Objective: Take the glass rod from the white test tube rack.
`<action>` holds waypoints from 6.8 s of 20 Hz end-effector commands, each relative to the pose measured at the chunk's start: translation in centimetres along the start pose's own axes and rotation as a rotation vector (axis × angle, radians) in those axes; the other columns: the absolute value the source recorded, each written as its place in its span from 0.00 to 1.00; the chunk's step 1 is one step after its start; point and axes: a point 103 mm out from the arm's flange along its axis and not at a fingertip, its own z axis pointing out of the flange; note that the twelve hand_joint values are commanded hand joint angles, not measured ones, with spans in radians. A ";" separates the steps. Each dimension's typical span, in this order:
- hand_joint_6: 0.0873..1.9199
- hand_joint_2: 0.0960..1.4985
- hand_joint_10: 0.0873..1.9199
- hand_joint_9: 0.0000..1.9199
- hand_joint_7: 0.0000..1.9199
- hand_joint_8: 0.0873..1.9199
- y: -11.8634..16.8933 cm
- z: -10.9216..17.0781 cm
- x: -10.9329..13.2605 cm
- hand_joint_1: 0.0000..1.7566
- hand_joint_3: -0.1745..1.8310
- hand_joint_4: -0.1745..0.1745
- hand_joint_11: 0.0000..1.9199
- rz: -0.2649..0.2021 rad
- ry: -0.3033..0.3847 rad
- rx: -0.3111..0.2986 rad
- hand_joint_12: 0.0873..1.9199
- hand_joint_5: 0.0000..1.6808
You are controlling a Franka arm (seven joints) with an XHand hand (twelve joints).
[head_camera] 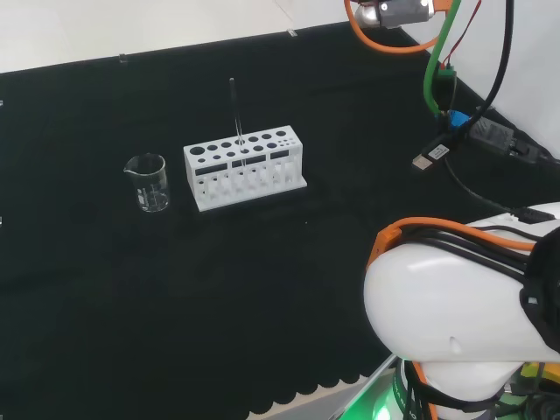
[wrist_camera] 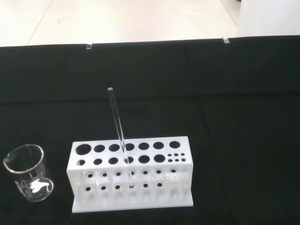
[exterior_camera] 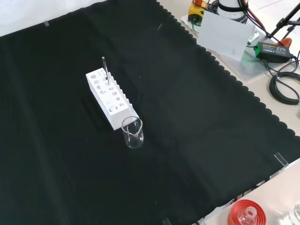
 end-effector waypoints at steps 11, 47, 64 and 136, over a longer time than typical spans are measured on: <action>0.00 0.47 0.00 0.05 0.01 0.00 -5.2 -5.1 -2.8 0.27 0.26 0.68 0.00 0.071 -0.057 -0.106 0.26 0.00; 0.00 0.44 0.46 0.02 0.02 0.32 -1.1 -4.7 0.6 0.29 0.30 0.56 0.00 -0.045 0.076 0.030 0.75 0.12; 0.00 0.43 0.43 0.17 0.10 0.37 5.1 -1.8 2.8 0.30 0.31 0.47 0.14 -0.112 0.129 0.084 0.72 0.20; 0.00 0.41 0.43 0.20 0.13 0.40 19.9 15.1 7.3 0.35 0.33 0.42 0.16 -0.181 0.071 0.354 0.72 0.25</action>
